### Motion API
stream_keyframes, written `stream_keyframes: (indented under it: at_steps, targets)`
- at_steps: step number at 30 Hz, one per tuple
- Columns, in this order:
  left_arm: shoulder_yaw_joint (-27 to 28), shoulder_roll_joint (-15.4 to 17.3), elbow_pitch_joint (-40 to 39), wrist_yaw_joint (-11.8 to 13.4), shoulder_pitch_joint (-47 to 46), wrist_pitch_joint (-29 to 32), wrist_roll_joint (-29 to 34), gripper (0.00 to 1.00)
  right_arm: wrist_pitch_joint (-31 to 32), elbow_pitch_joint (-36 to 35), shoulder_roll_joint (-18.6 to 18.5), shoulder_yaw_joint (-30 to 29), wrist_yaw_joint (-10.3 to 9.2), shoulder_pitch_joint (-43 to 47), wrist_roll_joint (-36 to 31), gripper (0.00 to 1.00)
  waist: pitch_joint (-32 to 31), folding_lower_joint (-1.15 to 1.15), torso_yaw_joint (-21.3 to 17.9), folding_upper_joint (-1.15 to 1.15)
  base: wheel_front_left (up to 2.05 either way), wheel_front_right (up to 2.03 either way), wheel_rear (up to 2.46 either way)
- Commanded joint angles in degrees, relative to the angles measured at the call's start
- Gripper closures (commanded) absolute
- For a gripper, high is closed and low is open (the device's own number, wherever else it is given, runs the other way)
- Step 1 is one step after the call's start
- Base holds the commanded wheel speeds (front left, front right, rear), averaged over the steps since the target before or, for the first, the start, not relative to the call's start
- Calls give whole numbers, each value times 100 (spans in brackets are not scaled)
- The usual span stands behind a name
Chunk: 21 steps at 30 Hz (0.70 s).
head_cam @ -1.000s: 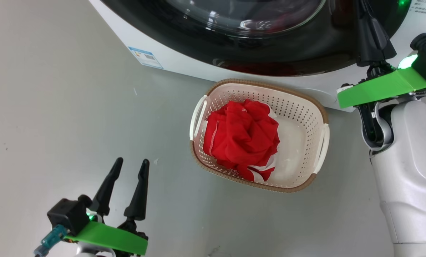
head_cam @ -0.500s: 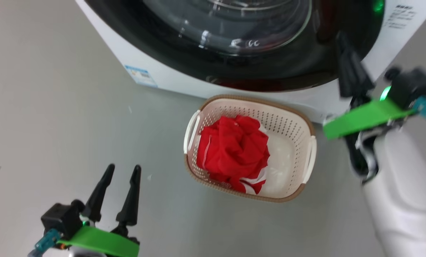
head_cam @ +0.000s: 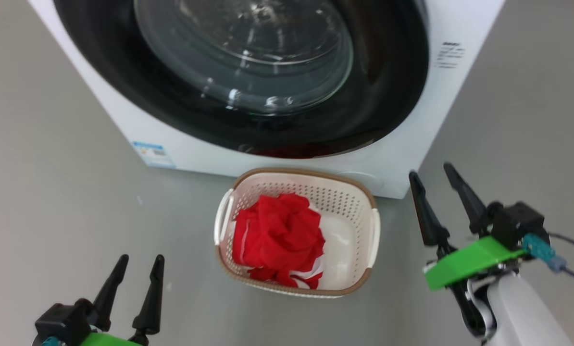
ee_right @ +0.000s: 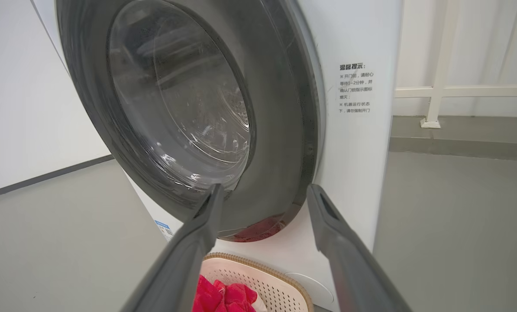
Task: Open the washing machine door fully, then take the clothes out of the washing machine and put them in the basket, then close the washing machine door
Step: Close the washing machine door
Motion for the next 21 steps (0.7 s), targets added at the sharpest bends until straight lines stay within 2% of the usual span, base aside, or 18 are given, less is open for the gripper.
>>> stream_keyframes:
  at_steps: [1, 21]
  targets:
    - [234, 174, -96, -31, -8, -46, 57, 0, -31, -183, 48, 102, -6, 105, 63, 0, -259, 0, -280, 0, 0, 0, 0]
    - [636, 221, -266, -31, 397, -46, 158, 0, -31, -678, 48, -215, -6, 1771, -35, 0, -624, 0, -1140, 0, 0, 0, 0]
